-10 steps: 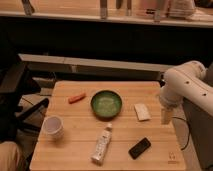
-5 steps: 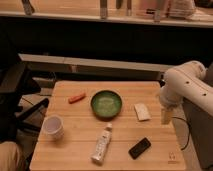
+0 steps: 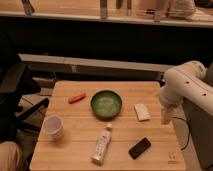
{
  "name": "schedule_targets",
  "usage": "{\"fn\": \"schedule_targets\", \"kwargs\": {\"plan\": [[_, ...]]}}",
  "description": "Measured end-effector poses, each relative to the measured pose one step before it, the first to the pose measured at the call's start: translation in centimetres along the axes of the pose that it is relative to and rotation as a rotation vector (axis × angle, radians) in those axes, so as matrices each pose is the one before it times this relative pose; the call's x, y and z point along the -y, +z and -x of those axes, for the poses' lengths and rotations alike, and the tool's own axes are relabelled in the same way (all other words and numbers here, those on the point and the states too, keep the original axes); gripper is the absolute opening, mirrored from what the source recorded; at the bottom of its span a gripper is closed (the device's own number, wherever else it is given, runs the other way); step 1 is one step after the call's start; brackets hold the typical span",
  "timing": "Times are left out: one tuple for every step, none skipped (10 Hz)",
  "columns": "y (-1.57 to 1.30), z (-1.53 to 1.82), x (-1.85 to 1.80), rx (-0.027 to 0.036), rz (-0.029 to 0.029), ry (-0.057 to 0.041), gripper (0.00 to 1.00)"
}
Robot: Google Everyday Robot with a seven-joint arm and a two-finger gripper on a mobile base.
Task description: Place the pepper in the ceramic bowl
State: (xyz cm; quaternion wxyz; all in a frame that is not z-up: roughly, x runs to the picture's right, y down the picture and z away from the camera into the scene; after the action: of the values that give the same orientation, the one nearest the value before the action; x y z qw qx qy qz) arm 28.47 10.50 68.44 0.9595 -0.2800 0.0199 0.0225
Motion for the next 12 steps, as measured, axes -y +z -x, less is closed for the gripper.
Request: {"fn": "schedule_targets", "kwargs": {"plan": [[-0.075,-0.013,0.019,-0.00091,-0.0011,-0.00007,0.8],[-0.044,0.001,0.008,-0.00025,-0.00057,-0.00008,0.8],[-0.003,-0.007,0.003,-0.00014,-0.00011,0.0001,0.8],[0.004,0.006,0.0,0.00006,0.00006,-0.00012,0.8],[-0.005,-0.003,0.002,-0.00002,-0.00009,0.00005,0.8],[-0.001,0.008,0.001,0.00009,-0.00002,-0.00008,0.8],[0.002,-0.005,0.0,-0.00013,0.00003,0.00004,0.8],[0.008,0.144,-0.002,-0.00145,-0.00155,-0.00493,0.8],[-0.106,0.87,0.365,-0.00442,-0.0086,-0.01993,0.8],[-0.077,1.356,0.472,-0.00374,-0.0089,-0.02373,0.8],[-0.09,1.417,0.419,-0.00333,-0.00734,-0.02015,0.8],[-0.094,2.006,0.579,-0.00346,-0.00859,-0.028,0.8]]}}
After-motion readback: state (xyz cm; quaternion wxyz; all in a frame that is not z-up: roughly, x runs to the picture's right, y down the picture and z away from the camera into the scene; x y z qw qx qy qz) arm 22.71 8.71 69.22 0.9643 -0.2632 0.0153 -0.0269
